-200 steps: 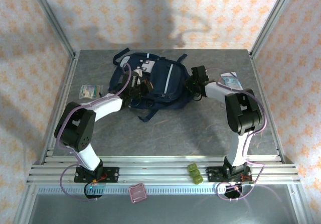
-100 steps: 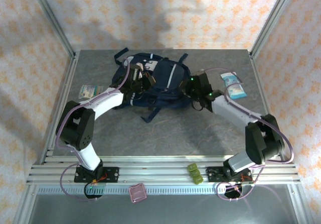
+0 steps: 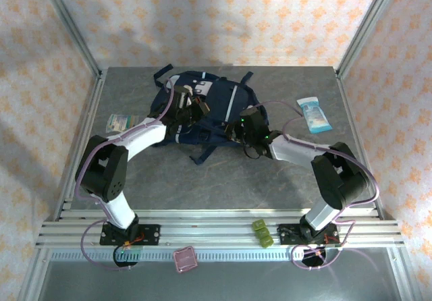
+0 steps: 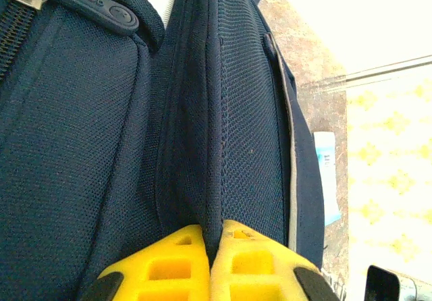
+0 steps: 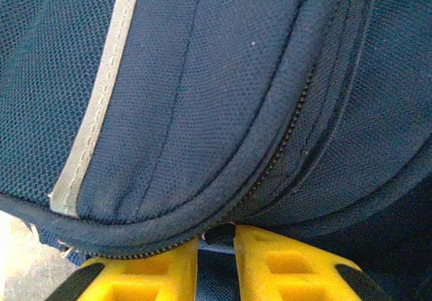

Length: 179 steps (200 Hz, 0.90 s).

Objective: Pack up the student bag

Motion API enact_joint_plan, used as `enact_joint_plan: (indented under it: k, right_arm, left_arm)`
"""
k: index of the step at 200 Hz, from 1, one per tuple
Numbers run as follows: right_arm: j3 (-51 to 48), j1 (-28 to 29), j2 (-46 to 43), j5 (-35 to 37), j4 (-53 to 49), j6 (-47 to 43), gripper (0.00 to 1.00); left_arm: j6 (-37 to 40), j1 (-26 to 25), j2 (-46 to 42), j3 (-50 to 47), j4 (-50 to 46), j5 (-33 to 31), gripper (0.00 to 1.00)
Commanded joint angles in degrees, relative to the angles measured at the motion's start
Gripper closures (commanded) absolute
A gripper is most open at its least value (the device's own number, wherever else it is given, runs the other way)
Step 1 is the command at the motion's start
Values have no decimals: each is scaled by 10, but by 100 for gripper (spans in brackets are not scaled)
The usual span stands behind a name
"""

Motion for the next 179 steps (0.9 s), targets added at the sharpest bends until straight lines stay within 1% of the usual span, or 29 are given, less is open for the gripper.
enact_joint_plan:
  k: [1, 7, 18, 33, 53, 74, 93, 112, 139, 158, 173, 179]
  right_arm:
    - [4, 4, -30, 51, -24, -1, 74]
    - [4, 7, -45, 58, -29, -2, 72]
    - [7, 13, -68, 76, -44, 0, 63]
    - [14, 24, -89, 89, -61, 6, 57]
    - [24, 46, -93, 95, -67, 20, 55]
    - [45, 72, -76, 112, -80, 40, 53]
    - [72, 86, -51, 130, -100, 64, 52]
    - [104, 86, -19, 154, -140, 99, 52]
    - [156, 87, 21, 187, -191, 128, 52]
    - [195, 87, 48, 223, -241, 153, 54]
    - [208, 87, 59, 237, -245, 157, 56]
    - [212, 87, 63, 242, -247, 160, 62]
  left_arm:
    - [-8, -10, -34, 23, 84, 46, 100]
    - [-9, -10, -34, 22, 86, 47, 100]
    - [-13, -9, -34, 21, 90, 49, 100]
    - [-15, -9, -35, 22, 95, 51, 100]
    - [-16, -10, -35, 25, 97, 51, 100]
    - [-17, -10, -34, 27, 97, 52, 100]
    - [-19, -10, -36, 26, 98, 52, 100]
    - [-21, -10, -36, 24, 103, 56, 100]
    - [-22, -10, -41, 19, 106, 59, 100]
    - [-22, -10, -44, 16, 107, 60, 100]
    - [-23, -10, -46, 11, 110, 60, 100]
    - [-23, -10, -46, 10, 111, 61, 100]
